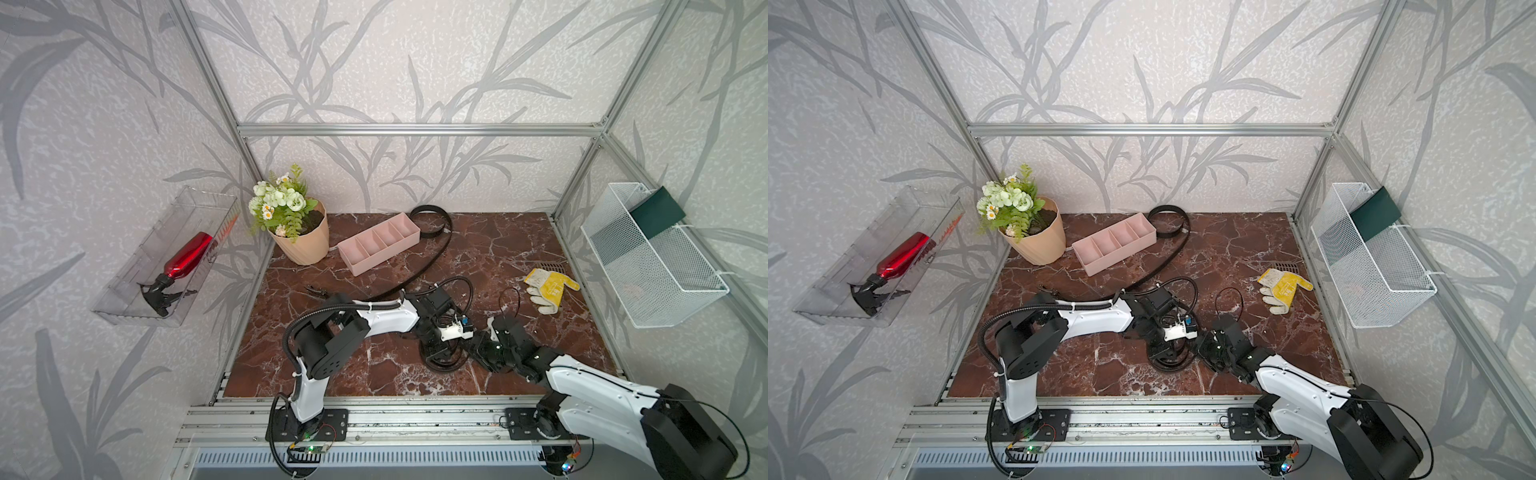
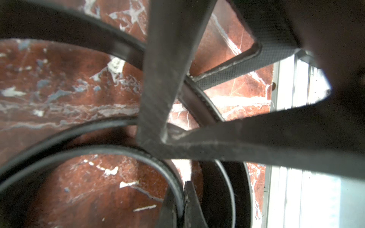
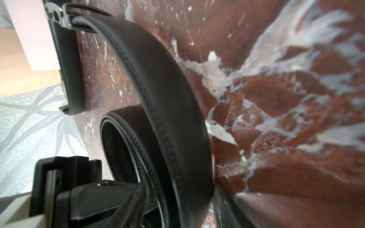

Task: Place the belts into the storage roll
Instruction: Roll the belt at the center of the board.

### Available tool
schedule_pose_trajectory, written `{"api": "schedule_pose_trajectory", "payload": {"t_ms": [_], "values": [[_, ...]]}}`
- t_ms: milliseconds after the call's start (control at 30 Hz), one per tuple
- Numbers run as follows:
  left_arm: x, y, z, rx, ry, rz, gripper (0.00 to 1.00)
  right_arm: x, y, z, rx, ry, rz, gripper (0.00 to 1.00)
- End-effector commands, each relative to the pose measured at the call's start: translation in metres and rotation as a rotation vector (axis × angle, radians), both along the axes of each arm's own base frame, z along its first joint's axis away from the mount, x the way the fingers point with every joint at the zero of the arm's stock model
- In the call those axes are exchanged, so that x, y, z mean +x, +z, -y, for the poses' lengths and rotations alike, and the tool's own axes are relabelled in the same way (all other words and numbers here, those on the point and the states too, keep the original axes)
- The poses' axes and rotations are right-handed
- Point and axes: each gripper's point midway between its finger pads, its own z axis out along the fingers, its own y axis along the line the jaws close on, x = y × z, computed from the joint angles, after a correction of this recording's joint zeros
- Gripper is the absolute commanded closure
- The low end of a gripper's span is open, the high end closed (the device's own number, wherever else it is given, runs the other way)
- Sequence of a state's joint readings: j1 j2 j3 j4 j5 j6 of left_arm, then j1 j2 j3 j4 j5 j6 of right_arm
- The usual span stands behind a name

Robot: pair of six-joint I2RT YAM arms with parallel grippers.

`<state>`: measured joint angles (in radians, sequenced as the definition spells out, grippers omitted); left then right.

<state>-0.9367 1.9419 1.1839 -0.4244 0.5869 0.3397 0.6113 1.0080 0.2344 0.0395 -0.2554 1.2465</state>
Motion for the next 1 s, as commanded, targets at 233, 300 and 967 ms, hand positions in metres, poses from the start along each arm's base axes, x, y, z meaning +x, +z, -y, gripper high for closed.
{"api": "schedule_pose_trajectory", "payload": {"t_ms": [233, 300, 967], "values": [[-0.022, -0.016, 0.005, 0.046, -0.023, -0.071, 0.96, 0.004, 0.013, -0.006, 0.030, 0.045, 0.142, 0.41], [-0.020, -0.014, 0.008, 0.042, -0.019, -0.075, 0.96, 0.002, 0.009, -0.007, 0.022, 0.056, 0.133, 0.41], [-0.018, -0.026, 0.016, 0.067, 0.009, -0.107, 0.96, -0.010, 0.000, -0.024, -0.054, 0.227, 0.129, 0.40]]}}
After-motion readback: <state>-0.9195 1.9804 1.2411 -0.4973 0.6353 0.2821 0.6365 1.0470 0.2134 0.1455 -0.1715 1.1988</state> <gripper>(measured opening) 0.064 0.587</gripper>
